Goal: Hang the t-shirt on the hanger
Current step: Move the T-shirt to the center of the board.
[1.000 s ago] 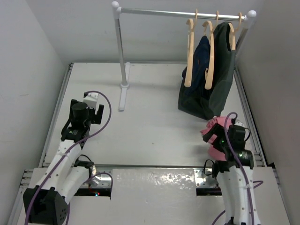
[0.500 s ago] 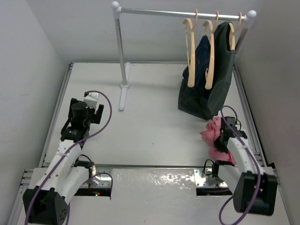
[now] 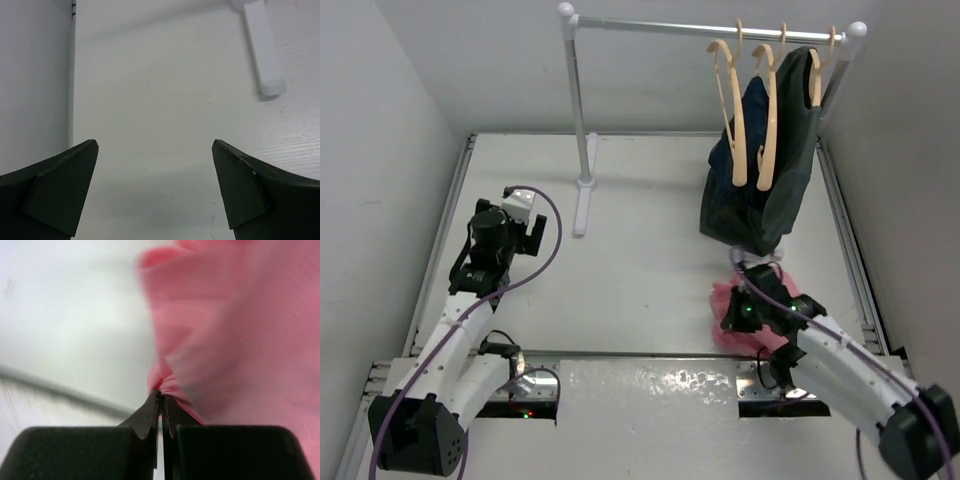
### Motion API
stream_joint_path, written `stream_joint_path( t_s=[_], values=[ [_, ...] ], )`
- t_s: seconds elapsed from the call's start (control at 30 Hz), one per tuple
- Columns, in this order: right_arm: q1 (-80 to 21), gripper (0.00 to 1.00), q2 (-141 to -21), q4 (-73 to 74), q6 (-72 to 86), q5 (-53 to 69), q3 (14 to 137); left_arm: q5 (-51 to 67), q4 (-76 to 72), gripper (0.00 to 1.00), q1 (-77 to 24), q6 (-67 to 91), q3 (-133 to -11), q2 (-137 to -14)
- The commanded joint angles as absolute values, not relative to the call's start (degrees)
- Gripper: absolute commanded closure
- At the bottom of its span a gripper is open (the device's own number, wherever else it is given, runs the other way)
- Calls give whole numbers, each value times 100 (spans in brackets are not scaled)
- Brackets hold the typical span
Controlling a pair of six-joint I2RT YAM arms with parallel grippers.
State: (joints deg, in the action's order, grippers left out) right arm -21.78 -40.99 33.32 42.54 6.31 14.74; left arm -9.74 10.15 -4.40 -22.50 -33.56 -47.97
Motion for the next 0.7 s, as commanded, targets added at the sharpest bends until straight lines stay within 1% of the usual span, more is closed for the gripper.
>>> stream_joint_path(
  t_s=[0.0, 0.03, 0.07, 0.1, 0.17, 0.2, 0.27, 0.3, 0.37, 0.4, 0.43, 0.5, 0.57, 0.6, 0.67],
  values=[
    [-3886, 100, -4803, 2848, 3552, 714, 2371, -396, 624, 6, -387, -2250, -3630, -4790],
    [-4242, 100, -5077, 2839, 3229, 564, 2834, -221, 615, 6, -387, -2233, -3630, -4807],
    [-4550, 100, -5707, 2795, 3034, 328, 3082, -124, 598, 6, -387, -2198, -3639, -4834],
    [-5110, 100, -6070, 2786, 2606, 238, 3685, -27, 598, 6, -387, -2180, -3656, -4834],
    [-5509, 100, -6825, 2891, 2086, 80, 4478, 167, 589, 6, -387, -2092, -3665, -4843],
    [-5720, 100, -7525, 2883, 1648, 88, 5292, 167, 545, 6, -387, -2022, -3665, -4851],
    [-5792, 100, -8092, 2735, 1276, 428, 6087, 27, 510, 8, -378, -1776, -3700, -4843],
    [-5783, 100, -8521, 2620, 979, 605, 6769, -139, 518, 8, -369, -1688, -3718, -4843],
    [-5792, 100, -8884, 2654, 713, 843, 7476, -438, 527, 8, -325, -1399, -3805, -4782],
    [-5792, 100, -9208, 2715, 460, 1044, 8062, -544, 519, 8, -256, -1302, -3832, -4755],
    [-5792, 100, -9368, 2977, 318, 1168, 8329, -658, 527, 8, -211, -1205, -3849, -4703],
    [-5792, 100, -9570, 3216, 45, 1562, 8691, -502, 571, 8, -89, -1195, -3911, -4632],
    [-5696, 100, -9545, 3139, 0, 1748, 8474, -344, 685, 7, -70, -1300, -3920, -4536],
    [-5643, 100, -9475, 3103, -139, 1827, 8168, -64, 729, 8, -70, -1379, -3920, -4500],
    [-5459, 100, -9212, 3320, -132, 2003, 7929, 419, 843, 8, -70, -1808, -3902, -4369]
  ],
)
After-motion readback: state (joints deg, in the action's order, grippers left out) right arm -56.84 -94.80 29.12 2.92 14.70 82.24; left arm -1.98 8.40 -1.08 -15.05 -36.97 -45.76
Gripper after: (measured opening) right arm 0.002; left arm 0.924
